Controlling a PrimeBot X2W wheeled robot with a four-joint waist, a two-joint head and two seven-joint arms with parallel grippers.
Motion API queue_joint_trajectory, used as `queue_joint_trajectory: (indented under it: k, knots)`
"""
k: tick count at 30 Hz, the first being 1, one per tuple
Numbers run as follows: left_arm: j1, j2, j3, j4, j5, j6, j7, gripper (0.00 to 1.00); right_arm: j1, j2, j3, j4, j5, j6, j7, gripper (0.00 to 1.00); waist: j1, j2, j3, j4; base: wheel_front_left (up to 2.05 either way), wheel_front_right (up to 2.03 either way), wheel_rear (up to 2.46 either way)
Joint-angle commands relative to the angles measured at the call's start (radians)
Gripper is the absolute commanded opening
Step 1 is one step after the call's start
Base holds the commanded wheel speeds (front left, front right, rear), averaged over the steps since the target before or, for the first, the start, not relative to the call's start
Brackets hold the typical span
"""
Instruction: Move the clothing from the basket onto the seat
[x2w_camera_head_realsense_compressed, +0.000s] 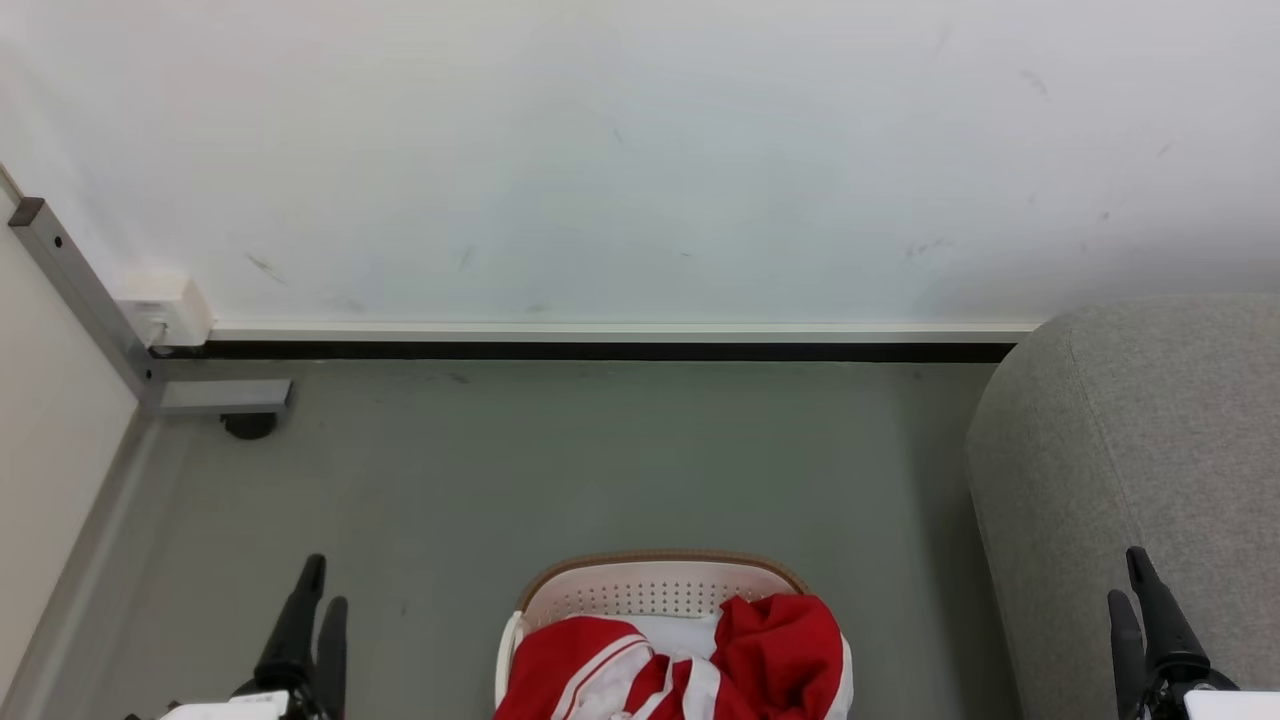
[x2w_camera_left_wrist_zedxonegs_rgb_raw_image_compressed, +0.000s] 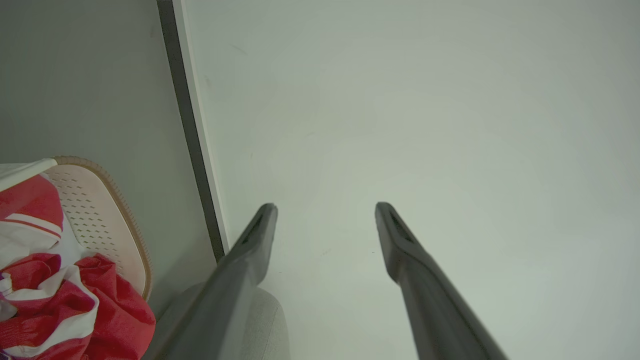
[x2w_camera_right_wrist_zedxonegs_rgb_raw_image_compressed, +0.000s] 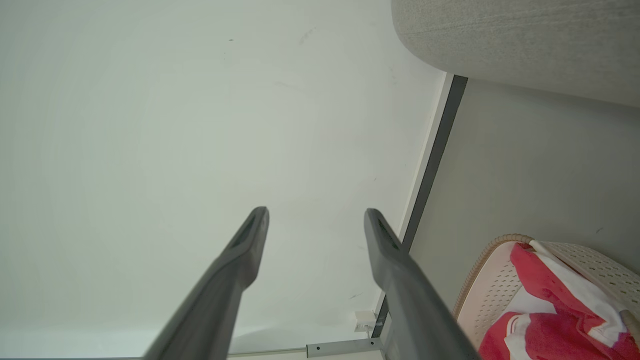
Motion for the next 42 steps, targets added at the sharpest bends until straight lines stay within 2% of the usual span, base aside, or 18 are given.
queue_joint_trajectory:
  k: [1, 6, 18, 29, 42]
  knots:
    - [-0.023, 0.006, 0.0, -0.029, 0.006, -0.002, -0.014, 1.0, -0.019, -0.008, 0.012, -0.03, 0.01, 0.0, -0.015, 1.0, 0.0, 0.0, 0.001, -0.001, 0.0, 0.0, 0.0]
    - [-0.028, 0.007, -0.004, -0.05, 0.05, -0.002, -0.038, 1.0, -0.023, -0.01, 0.036, -0.057, -0.01, 0.0, -0.038, 1.0, 0.0, 0.0, 0.002, -0.006, 0.0, 0.0, 0.0]
    - [-0.034, 0.009, -0.008, -0.092, 0.26, -0.003, -0.086, 1.0, -0.034, -0.024, 0.083, -0.08, -0.166, 0.0, -0.09, 1.0, 0.0, 0.0, 0.006, -0.016, 0.0, 0.0, 0.0]
    - [-0.027, 0.01, -0.015, -0.132, 0.516, 0.01, -0.129, 1.0, -0.039, -0.023, 0.108, -0.102, -0.423, 0.0, -0.133, 1.0, 0.0, 0.0, 0.008, -0.027, 0.0, 0.0, 0.0]
    - [-0.011, 0.013, -0.058, -0.159, 0.84, 0.066, -0.173, 1.0, -0.042, -0.023, 0.132, -0.101, -0.706, -0.001, -0.177, 1.0, 0.0, 0.0, 0.011, -0.036, 0.0, 0.0, 0.0]
